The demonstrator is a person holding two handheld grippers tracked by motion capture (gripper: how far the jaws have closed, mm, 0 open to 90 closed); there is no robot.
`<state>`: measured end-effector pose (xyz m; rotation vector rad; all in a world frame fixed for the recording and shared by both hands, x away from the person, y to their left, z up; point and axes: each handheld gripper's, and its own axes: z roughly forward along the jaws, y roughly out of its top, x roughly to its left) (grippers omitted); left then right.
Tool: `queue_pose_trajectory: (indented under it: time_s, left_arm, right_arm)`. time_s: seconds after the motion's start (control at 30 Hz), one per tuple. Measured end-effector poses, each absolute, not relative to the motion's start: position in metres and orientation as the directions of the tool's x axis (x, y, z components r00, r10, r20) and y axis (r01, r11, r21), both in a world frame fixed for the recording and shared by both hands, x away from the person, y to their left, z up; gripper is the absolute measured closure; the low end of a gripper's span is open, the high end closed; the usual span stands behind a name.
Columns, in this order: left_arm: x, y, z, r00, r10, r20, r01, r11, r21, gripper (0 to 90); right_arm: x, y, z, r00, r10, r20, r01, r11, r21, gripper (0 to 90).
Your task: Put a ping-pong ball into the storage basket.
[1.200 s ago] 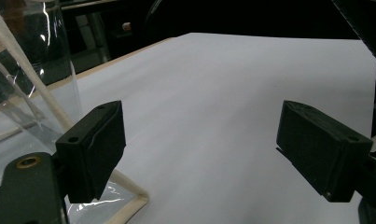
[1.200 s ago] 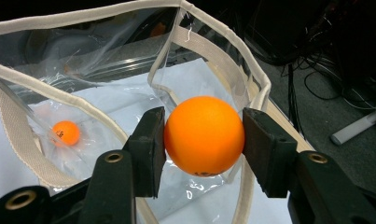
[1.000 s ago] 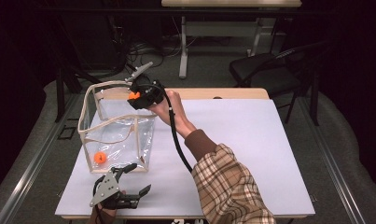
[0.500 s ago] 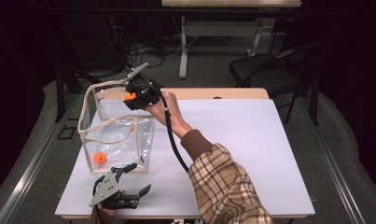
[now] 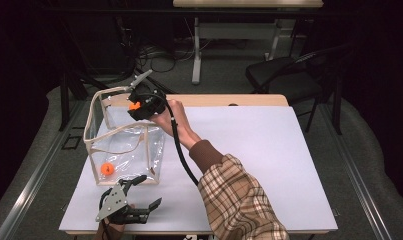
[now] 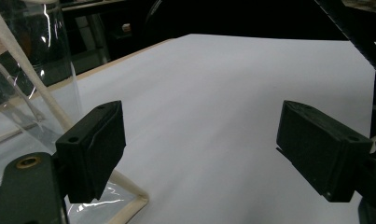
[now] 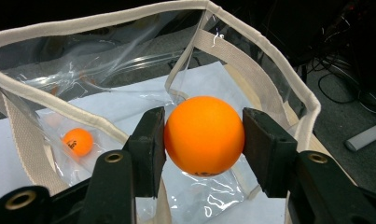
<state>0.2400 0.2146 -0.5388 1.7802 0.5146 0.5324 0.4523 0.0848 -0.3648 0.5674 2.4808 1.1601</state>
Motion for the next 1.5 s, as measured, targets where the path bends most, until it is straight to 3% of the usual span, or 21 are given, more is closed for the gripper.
queue_pose_trajectory:
  time_s: [1.5]
  left_arm:
    - [0.239, 0.216, -0.538, 0.802, 0.59, 0.09, 0.072, -0.245, 0.967, 15.5]
  right_arm:
    - [0.442, 0.144, -0.376, -0.89, 0.437, -0.13, 0.183, 0.603, 0.777, 50.4]
